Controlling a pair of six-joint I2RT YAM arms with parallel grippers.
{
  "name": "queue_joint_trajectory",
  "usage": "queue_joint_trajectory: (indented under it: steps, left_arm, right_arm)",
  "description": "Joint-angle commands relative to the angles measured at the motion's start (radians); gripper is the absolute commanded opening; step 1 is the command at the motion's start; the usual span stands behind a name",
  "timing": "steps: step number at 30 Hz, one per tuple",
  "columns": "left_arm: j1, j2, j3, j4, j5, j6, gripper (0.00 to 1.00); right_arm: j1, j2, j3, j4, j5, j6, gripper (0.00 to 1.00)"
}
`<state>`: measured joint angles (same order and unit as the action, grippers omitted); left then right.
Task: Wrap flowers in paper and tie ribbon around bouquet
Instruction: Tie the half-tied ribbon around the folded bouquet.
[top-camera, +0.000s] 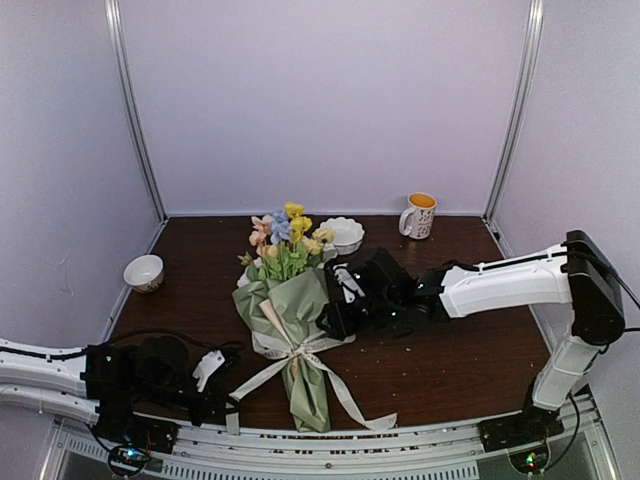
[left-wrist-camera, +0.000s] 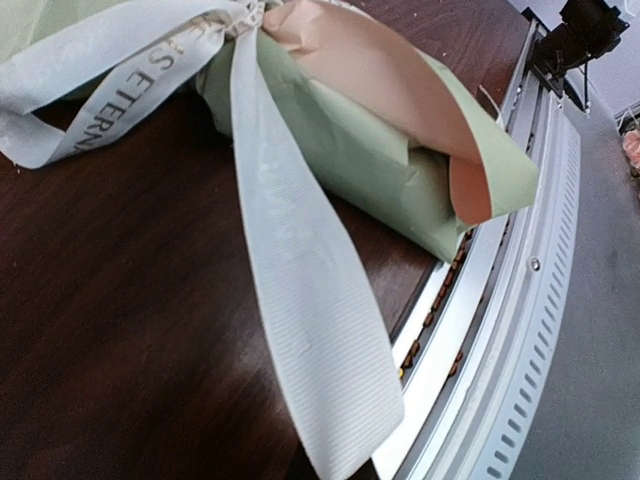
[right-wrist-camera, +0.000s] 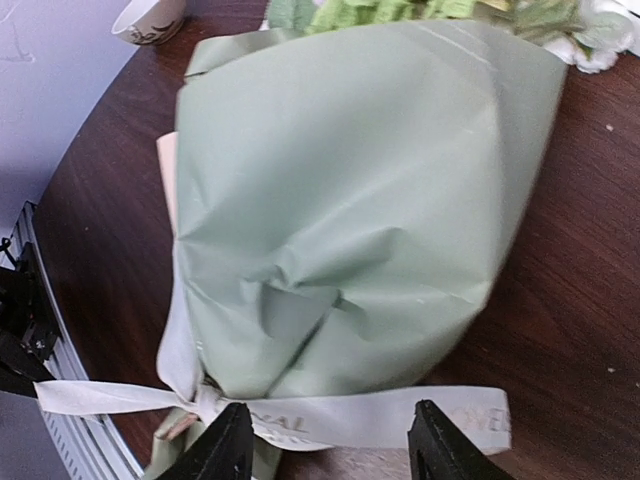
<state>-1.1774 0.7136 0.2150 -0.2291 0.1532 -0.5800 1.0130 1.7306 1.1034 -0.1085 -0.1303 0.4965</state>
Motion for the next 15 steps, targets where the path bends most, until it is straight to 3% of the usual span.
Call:
queue_joint_trajectory:
  steps: [1, 3, 4, 6, 8, 10, 15]
  left_arm:
    - [-0.006, 0.044, 0.031, -0.080, 0.002, -0.002, 0.00]
    - [-0.017, 0.103, 0.050, -0.087, 0.001, 0.007, 0.00]
    - [-0.020, 0.133, 0.059, -0.093, -0.007, 0.011, 0.06]
    - [-0.026, 0.191, 0.106, -0.128, -0.036, 0.020, 0.24]
    - [-0.030, 0.218, 0.148, -0.163, -0.067, 0.029, 0.49]
    - [-0.030, 0.208, 0.183, -0.174, -0.080, 0.039, 0.63]
    - [-0.019, 0.138, 0.226, -0.190, -0.176, 0.022, 0.78]
  right_arm:
    - [-0.063, -0.112, -0.098, -0.012, 0.024, 0.014, 0.55]
    - [-0.092, -0.137, -0.134, -0.043, 0.034, 0.013, 0.56]
    - [-0.103, -0.145, -0.150, -0.063, 0.046, 0.013, 0.56]
    - [-0.125, -0.157, -0.176, -0.081, 0.056, 0.011, 0.56]
    - [-0.139, -0.154, -0.193, -0.081, 0.041, 0.009, 0.57]
    - [-0.140, -0.136, -0.184, -0.094, 0.011, -0.005, 0.57]
    - [-0.141, -0.087, -0.166, -0.114, -0.007, -0.009, 0.56]
